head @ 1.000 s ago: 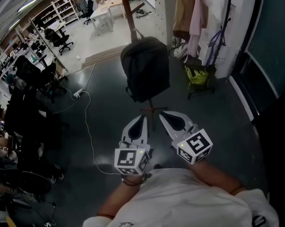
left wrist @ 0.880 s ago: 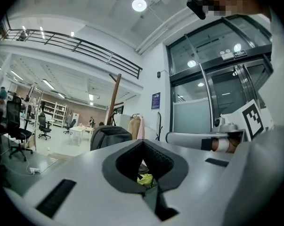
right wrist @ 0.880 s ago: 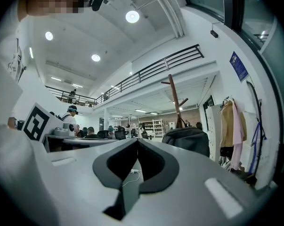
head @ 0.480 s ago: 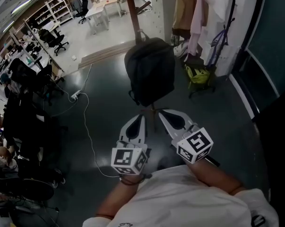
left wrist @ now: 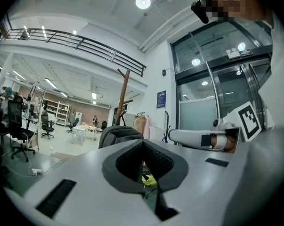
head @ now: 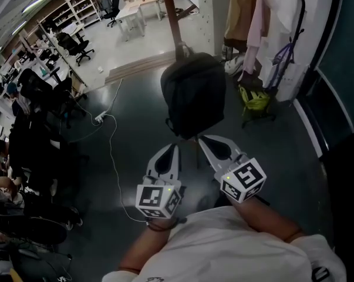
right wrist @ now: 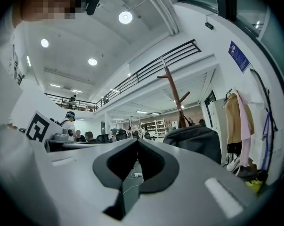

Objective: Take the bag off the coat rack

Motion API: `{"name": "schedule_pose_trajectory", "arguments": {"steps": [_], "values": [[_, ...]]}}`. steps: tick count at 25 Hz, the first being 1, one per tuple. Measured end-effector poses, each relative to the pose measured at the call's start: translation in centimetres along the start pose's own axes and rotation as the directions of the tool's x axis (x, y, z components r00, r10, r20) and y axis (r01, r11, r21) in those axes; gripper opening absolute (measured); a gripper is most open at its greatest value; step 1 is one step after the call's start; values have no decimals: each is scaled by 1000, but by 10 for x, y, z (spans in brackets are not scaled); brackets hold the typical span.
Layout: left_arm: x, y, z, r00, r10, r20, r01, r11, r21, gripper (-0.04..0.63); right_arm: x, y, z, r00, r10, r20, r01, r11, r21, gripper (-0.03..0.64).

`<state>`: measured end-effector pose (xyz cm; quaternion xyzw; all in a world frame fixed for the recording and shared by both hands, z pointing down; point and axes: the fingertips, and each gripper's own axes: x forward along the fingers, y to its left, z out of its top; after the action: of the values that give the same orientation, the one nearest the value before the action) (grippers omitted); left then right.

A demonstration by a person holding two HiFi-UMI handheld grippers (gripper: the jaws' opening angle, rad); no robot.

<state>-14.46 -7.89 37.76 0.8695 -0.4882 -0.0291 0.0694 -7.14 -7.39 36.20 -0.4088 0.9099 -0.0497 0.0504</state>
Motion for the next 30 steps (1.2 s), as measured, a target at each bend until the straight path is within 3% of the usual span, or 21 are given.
{"name": "schedule_pose_trajectory", "arguments": {"steps": [8,16,23,30], "values": [[59,17,-4,999,38,-15,-39,999,-11,6,35,-53,-5,999,46,-29,-46,999,1,5],[149,27,-19,996,83,-38,-84,996,-28,6,71,-138,-10,994,92,-56,-90,995,32,5],[219,35,-10,991,134,-25,-135,991,-27,6,103,-206,4,988,141,-56,-139,990,29,6],[258,37,3,987,162,-9,-162,987,-19,6,124,-245,18,981,187,-45,-186,982,21,6]]}}
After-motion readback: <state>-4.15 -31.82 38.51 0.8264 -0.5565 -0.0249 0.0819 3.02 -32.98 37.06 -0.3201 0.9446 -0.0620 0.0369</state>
